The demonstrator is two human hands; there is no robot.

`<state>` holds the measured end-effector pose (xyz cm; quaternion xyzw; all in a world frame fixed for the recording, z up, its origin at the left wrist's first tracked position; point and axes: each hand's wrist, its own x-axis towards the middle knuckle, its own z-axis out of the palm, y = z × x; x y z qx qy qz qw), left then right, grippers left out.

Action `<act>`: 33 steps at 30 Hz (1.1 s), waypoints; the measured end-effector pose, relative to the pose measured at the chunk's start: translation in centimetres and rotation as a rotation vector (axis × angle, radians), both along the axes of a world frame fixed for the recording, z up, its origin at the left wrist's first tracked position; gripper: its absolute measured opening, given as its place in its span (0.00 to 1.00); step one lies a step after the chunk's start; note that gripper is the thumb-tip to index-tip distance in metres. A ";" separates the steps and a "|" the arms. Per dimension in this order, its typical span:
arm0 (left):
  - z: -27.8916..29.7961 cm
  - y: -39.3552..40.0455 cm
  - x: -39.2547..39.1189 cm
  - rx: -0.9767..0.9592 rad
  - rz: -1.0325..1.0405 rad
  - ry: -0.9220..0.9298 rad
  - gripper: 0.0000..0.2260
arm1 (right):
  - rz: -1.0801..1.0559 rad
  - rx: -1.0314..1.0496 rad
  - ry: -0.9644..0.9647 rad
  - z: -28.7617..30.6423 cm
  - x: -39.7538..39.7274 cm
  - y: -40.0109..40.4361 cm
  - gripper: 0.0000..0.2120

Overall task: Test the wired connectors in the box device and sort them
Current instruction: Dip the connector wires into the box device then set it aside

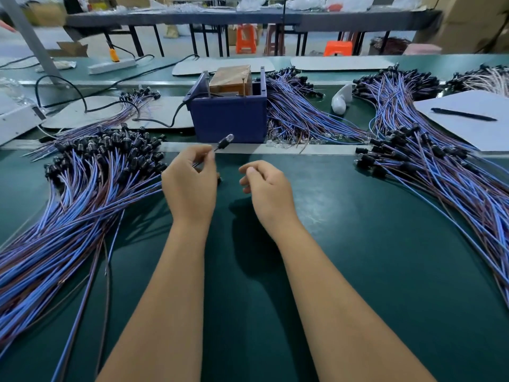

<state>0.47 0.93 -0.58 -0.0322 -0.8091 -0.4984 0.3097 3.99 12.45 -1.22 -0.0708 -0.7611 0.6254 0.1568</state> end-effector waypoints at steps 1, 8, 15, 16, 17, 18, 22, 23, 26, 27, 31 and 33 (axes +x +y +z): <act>0.2 0.6 0.2 0.123 -0.075 -0.002 0.05 | 0.010 -0.111 -0.002 0.1 -0.1 0.1 0.11; 1.5 4.0 2.0 0.950 -0.890 -0.326 0.15 | 0.212 -0.523 -0.103 1.1 -0.2 1.7 0.24; 1.3 4.3 2.4 0.518 -1.079 -0.701 0.22 | 0.095 -0.782 -0.105 1.6 0.2 3.1 0.17; 1.3 4.1 2.4 0.471 -1.096 -0.758 0.23 | 0.070 -0.824 -0.116 1.7 0.1 3.3 0.15; 1.2 4.0 2.3 0.439 -1.115 -0.805 0.24 | 0.048 -0.844 -0.118 1.6 0.1 3.5 0.14; 1.1 3.8 2.2 0.413 -1.130 -0.832 0.25 | 0.036 -0.845 -0.112 1.6 0.1 3.6 0.13; 0.8 2.7 1.7 0.333 -1.137 -0.811 0.17 | -0.002 -0.731 -0.064 1.3 0.1 3.5 0.07; 0.8 2.5 1.5 0.365 -1.121 -0.799 0.17 | 0.004 -0.719 -0.047 1.2 0.0 3.5 0.06; 0.4 2.3 0.5 0.659 -0.833 -0.680 0.20 | 0.056 -0.646 -0.029 1.0 -0.2 3.2 0.06; 0.3 2.4 0.1 0.764 -0.675 -0.627 0.18 | 0.063 -0.597 -0.033 1.0 -0.2 3.1 0.06; -0.5 3.2 -1.0 0.774 -0.408 -0.527 0.09 | 0.095 -0.358 -0.035 0.7 -0.1 2.0 0.05; -1.0 3.7 -0.9 0.642 -0.443 -0.502 0.09 | 0.080 -0.254 -0.028 0.4 -0.1 1.4 0.06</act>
